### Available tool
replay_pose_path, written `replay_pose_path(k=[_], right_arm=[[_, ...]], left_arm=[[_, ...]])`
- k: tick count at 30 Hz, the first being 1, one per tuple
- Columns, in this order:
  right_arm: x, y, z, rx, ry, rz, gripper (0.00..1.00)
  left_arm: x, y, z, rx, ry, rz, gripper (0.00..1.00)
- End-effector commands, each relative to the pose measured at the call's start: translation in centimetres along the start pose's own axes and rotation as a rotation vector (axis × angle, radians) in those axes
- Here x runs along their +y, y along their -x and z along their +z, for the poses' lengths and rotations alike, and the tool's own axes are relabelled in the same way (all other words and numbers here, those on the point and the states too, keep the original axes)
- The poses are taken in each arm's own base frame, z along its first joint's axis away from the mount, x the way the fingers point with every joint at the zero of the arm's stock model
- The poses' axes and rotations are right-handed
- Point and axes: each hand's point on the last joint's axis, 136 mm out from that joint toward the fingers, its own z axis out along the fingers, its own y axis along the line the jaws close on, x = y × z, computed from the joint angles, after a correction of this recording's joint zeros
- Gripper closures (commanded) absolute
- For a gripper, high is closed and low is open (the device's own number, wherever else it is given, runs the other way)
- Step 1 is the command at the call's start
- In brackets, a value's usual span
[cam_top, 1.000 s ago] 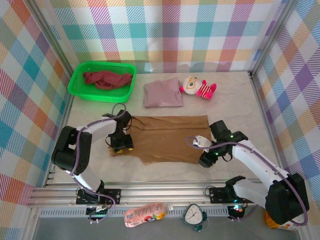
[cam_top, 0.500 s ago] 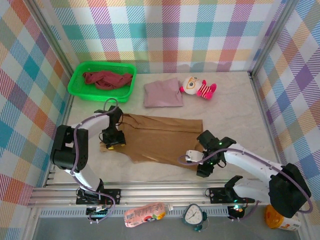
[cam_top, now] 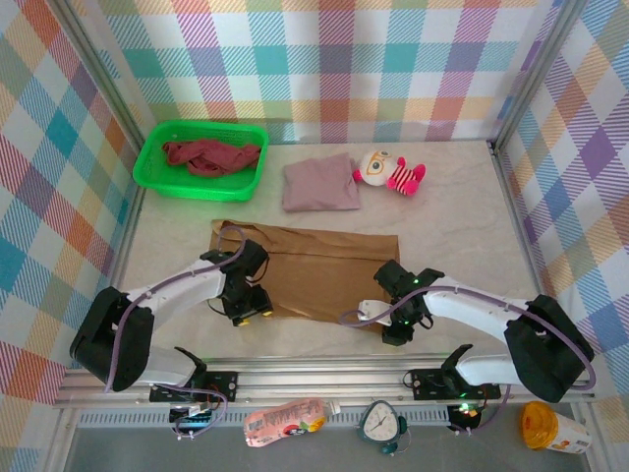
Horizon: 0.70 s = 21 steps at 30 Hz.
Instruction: Fold and stack the tank tops
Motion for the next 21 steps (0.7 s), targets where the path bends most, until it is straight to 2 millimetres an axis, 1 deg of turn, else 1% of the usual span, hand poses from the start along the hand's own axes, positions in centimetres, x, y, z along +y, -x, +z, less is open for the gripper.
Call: replay_pose_path(k=[1,4,7,10,12,14,15,16,21], right_arm=[[0.2,-0.4,-0.1,0.017,-0.004,-0.001,0.76],[0.3,-0.6,-0.3,0.019,-0.007,0.010,0.80],[0.4,-0.6,-0.6,0.018,-0.008,0.022,0.83],[0.6,-0.8,-0.6,0.023,-0.004,0.027,0.85],[0.5,-0.8,-0.7,0.023,-0.007,0.026,0.86],[0.5,-0.8,-0.8,0.028,-0.007,0.026,0.89],[0.5,-0.8,-0.8,0.028,-0.006,0.028,0.90],[0.6,-0.8,-0.9,0.027,-0.006,0.029,0.92],[0.8,-1.0,-1.9,0.026,-0.013,0.022,0.96]], left_arm=[[-1.4,-0.2,0.7,-0.011,-0.053,-0.099,0.49],[-1.9,-0.2,1.4,-0.002,-0.054,-0.090,0.55],[-2.4,-0.4,2.0,0.008,-0.053,-0.078,0.64],[-2.3,-0.6,2.5,0.018,-0.038,-0.070,0.73],[-2.2,-0.8,2.6,0.022,-0.025,-0.060,0.76],[-1.8,-0.9,2.6,0.026,-0.009,-0.053,0.88],[-1.6,-1.0,2.4,0.026,0.001,-0.046,0.92],[-1.5,-0.9,2.0,0.021,0.013,-0.037,0.94],[-1.3,-0.9,-0.6,0.007,0.048,0.027,0.94]])
